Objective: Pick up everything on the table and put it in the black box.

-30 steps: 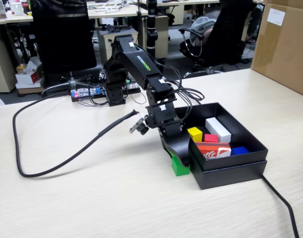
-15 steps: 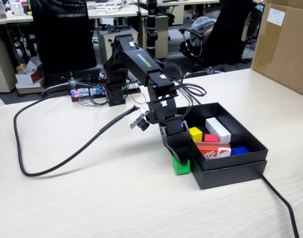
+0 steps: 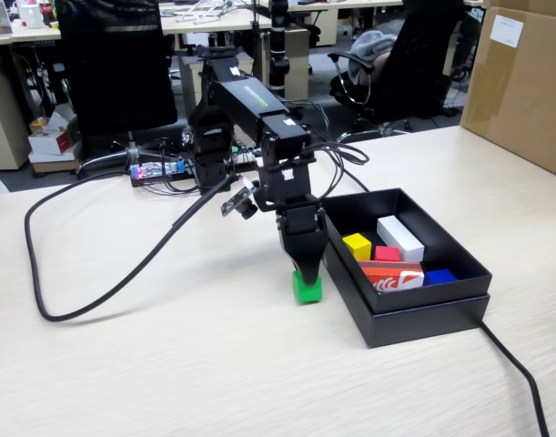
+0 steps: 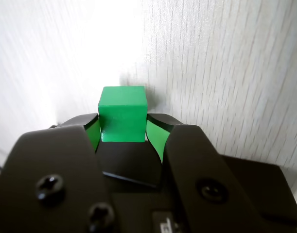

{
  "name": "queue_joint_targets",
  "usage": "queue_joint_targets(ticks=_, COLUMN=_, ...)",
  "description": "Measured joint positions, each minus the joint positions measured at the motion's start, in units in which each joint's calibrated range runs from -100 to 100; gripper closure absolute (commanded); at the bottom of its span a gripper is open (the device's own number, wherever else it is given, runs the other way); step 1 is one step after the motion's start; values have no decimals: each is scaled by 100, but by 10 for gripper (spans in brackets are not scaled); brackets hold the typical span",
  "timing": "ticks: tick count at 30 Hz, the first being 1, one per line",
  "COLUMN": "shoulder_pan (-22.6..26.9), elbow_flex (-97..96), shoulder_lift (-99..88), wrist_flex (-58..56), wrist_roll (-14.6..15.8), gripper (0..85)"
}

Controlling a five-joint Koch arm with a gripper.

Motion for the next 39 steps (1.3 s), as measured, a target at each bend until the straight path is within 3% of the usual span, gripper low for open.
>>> queue_joint_targets(ticks=10, shoulder_pan=103, elbow_flex=-18, shoulder_lift=-1709, wrist_flex=-550, wrist_roll=49, gripper=693)
queue_joint_targets(ticks=17, shoulder_pan=786, elbow_flex=-18, shoulder_lift=-3120, wrist_flex=-596, wrist_roll=176, gripper=692)
queue_joint_targets(ticks=24, shoulder_pan=1245, elbow_flex=73, shoulder_lift=-2848, wrist_flex=-596, wrist_roll=278, gripper=689)
queue_joint_targets(ticks=36, shoulder_pan=1177, elbow_flex=265, shoulder_lift=-932, wrist_flex=-596, wrist_roll=278, gripper=681)
queue_joint_targets(ticks=39, shoulder_pan=1128, elbow_flex=155, shoulder_lift=-893, wrist_flex=-596, wrist_roll=274, gripper=616)
